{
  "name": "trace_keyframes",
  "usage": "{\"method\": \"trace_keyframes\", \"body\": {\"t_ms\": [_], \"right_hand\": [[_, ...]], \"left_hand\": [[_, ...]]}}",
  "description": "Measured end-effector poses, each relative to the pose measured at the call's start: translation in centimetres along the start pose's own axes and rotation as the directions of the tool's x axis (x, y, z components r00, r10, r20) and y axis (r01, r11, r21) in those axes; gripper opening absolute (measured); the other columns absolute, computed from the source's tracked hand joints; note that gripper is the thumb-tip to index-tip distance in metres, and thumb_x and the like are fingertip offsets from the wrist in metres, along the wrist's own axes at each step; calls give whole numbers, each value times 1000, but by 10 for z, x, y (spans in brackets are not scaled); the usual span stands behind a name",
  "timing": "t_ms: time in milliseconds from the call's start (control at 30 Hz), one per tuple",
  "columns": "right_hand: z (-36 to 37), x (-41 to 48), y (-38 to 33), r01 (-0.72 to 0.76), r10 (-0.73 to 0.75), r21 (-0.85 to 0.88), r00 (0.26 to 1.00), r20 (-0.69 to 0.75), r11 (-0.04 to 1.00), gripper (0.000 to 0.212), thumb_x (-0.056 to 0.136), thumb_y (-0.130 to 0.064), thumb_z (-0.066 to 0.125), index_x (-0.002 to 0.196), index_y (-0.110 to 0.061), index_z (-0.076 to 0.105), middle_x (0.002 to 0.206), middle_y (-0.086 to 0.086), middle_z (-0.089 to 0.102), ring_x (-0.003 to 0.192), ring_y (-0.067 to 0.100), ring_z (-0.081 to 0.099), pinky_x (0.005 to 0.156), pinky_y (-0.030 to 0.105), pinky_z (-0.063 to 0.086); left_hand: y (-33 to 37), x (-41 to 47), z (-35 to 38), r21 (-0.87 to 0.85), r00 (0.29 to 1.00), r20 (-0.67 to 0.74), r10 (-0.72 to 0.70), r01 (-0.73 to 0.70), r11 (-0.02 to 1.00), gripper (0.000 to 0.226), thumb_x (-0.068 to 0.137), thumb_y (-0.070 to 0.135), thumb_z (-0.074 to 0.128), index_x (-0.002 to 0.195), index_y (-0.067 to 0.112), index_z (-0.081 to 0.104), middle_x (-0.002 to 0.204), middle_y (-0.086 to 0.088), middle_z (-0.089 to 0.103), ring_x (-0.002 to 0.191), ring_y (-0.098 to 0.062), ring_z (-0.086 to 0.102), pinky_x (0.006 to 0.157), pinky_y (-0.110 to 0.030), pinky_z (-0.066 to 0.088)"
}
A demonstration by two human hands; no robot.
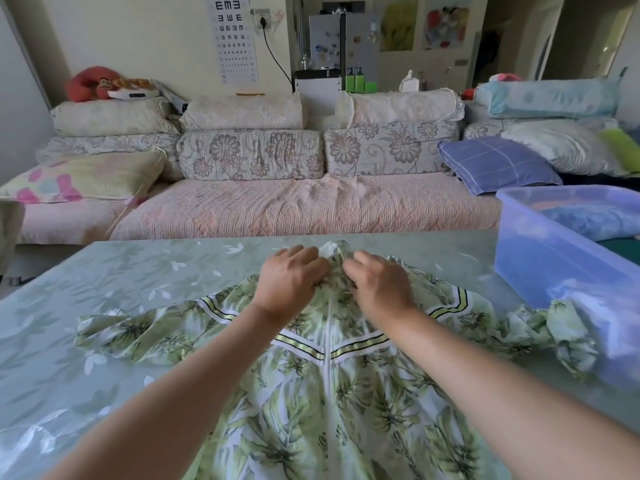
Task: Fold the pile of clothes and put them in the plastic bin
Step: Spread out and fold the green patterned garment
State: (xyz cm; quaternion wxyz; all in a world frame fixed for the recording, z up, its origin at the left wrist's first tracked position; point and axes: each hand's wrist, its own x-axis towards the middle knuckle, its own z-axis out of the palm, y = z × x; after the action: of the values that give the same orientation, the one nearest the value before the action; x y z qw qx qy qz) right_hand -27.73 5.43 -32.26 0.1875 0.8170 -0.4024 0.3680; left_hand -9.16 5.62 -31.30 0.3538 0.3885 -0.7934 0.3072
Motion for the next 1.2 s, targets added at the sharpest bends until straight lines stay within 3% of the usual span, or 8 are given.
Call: {"method": "trace_keyframes", "body": {"t_ms": [100, 267, 367, 567, 733, 900, 1067, 1200], "right_hand": [[12, -19, 9, 177, -136, -105, 939, 316, 979, 30, 92, 3, 47, 67, -11, 55, 61, -2, 45, 52, 15, 46, 43, 25, 39], [-2, -37, 0, -19, 3, 8, 515, 857, 1000, 11, 77, -18, 58, 69, -20, 51, 74, -3, 56, 67, 18, 53, 58, 30, 43], [-10, -34, -1, -214, 40, 74, 485, 874, 974, 30, 80, -43, 55, 60, -20, 49, 60, -1, 44, 54, 19, 41, 55, 31, 33], [7, -18, -9, -164, 154, 42, 972, 177, 986, 22, 86, -31, 59, 69, -22, 47, 76, -3, 49, 72, 17, 50, 60, 29, 41], [26, -36, -2, -280, 166, -1, 564, 809, 960, 103, 87, -56, 48, 154, -27, -24, 157, 2, -39, 145, 24, -35, 121, 53, -12], [24, -43, 22, -260, 265, -176, 364, 893, 950, 91, 92, -72, 25, 159, -21, -8, 166, 1, -17, 153, 21, -12, 122, 49, -1], [22, -20, 11, -219, 309, -219, 638, 705, 951, 55, 91, -53, 29, 120, -17, 58, 131, 8, 50, 128, 28, 43, 112, 51, 26], [45, 0, 9, -207, 277, -198, 844, 459, 958, 29, 89, -38, 42, 109, -20, 50, 117, 5, 47, 114, 26, 43, 100, 43, 37]], "left_hand": [[-6, -25, 6, -104, 931, 294, 218, -195, 975, 29, 93, 10, 43, 72, 17, 61, 62, 5, 52, 54, -14, 52, 49, -23, 48], [25, -35, -16, -137, 299, 952, 63, 232, 963, 4, 89, 28, 56, 90, 25, 59, 97, 3, 66, 89, -19, 62, 81, -32, 54], [27, -28, -21, -139, 166, 985, 40, 643, 753, 36, 95, 42, 49, 82, 17, 71, 88, -2, 74, 73, -12, 64, 76, -26, 50], [18, -24, -1, -91, 780, 517, -351, 458, 884, 30, 98, 46, 46, 91, 21, 62, 86, 3, 63, 85, -16, 62, 72, -30, 49], [5, -51, 21, 137, 473, 847, -243, 246, 959, 107, 73, 89, 37, 153, 37, -12, 157, 6, -27, 146, -23, -24, 118, -61, -3], [-3, -50, 10, 59, 245, 958, -148, 337, 940, 95, 74, 91, 31, 154, 44, 6, 164, 6, 1, 151, -24, 2, 119, -57, 13], [-10, -30, 24, -14, 521, 796, -308, 524, 851, 64, 98, 61, 29, 86, 12, 68, 83, -1, 65, 74, -14, 63, 75, -31, 54], [-27, -23, 63, -41, 808, 501, -310, 380, 924, 30, 94, 42, 54, 112, 19, 63, 119, -1, 57, 114, -22, 54, 97, -37, 46]]}}
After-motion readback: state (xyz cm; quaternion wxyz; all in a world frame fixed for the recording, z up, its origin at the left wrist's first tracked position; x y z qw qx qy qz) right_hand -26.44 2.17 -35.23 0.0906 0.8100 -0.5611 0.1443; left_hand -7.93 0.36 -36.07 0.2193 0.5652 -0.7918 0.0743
